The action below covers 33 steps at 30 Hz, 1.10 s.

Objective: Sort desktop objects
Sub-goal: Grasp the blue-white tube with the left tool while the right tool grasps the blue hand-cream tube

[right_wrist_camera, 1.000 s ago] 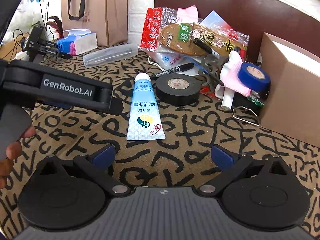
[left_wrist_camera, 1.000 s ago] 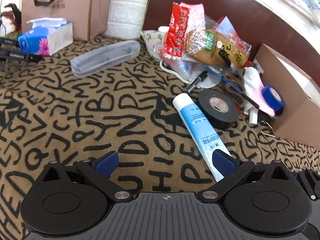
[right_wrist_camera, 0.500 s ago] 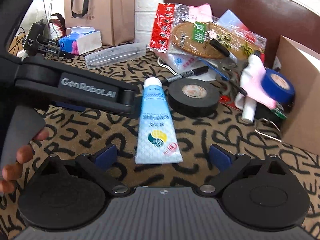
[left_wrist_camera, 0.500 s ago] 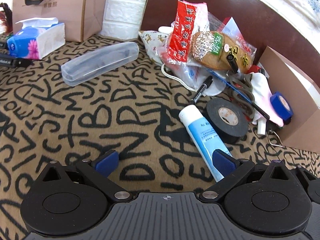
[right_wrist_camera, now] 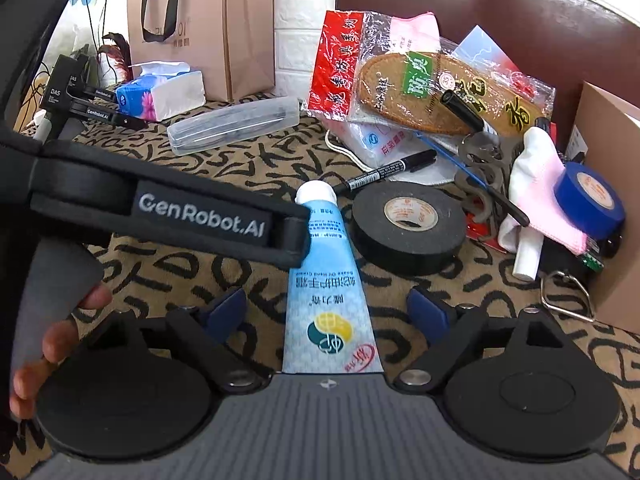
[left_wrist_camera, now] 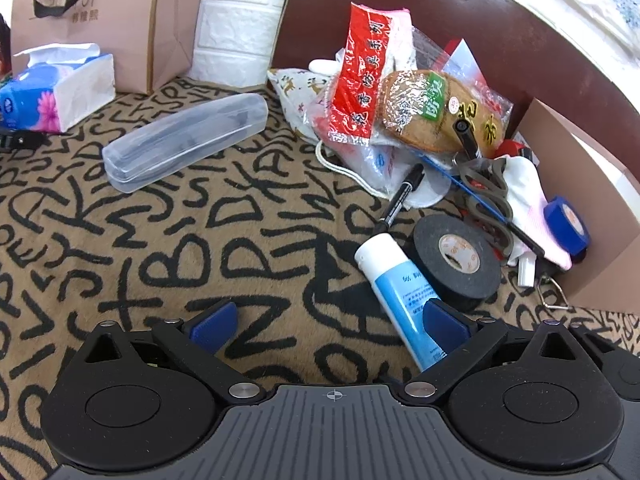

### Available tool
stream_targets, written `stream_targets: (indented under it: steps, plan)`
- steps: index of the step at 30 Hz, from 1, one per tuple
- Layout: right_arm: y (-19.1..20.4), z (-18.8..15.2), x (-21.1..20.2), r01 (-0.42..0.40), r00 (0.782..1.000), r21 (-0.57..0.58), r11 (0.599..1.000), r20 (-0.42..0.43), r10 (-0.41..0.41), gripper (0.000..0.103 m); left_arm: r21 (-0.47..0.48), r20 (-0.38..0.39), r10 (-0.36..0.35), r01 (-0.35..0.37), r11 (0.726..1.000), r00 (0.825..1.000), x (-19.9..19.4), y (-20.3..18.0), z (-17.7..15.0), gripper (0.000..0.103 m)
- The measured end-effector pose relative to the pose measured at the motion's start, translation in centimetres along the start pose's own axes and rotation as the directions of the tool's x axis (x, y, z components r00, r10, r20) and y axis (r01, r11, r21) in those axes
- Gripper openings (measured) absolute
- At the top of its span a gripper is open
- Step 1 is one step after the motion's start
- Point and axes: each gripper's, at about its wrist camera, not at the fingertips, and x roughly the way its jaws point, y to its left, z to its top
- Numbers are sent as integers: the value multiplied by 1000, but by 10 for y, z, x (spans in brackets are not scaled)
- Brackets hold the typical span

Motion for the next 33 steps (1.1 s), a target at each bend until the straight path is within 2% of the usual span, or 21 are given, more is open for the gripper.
stream_targets:
  steps: [6, 8, 13, 15, 16, 18, 19, 31, 33]
  plan:
    - [1, 4, 2, -6, 1000, -7, 1000, 6, 6, 70, 26, -21, -25, 25, 999, 999, 7, -12, 9, 97]
    - [2, 4, 1, -20, 1000, -18, 1000, 6, 20, 60, 40, -28, -39, 40, 998, 999, 9, -18, 11, 92]
    - [6, 4, -1, -31, 1000, -38, 999, 0, 31, 46, 67, -49, -62, 65, 996, 997, 9, -28, 13, 82]
    - [8, 3, -3, -33, 999, -49, 998, -5, 33, 46, 67, -54, -65, 68, 995, 996, 8, -29, 12, 76]
    - [9, 2, -5, -35, 999, -57, 998, -7, 35, 45, 72, -55, -59, 62, 995, 997, 7, -30, 11, 72]
    - [11, -1, -8, -42, 999, -62, 997, -9, 42, 45, 69, -68, -75, 80, 994, 995, 6, -31, 10, 54]
    - [12, -2, -10, -47, 999, -63, 997, -11, 47, 45, 67, -72, -73, 78, 995, 995, 5, -31, 9, 48]
    - [14, -25, -40, -81, 997, -44, 996, -9, 81, 46, 72, -86, -93, 100, 992, 992, -19, -41, -22, 45]
    - [13, -28, -45, -86, 996, -30, 996, -5, 86, 46, 75, -78, -79, 85, 994, 994, -20, -45, -26, 53]
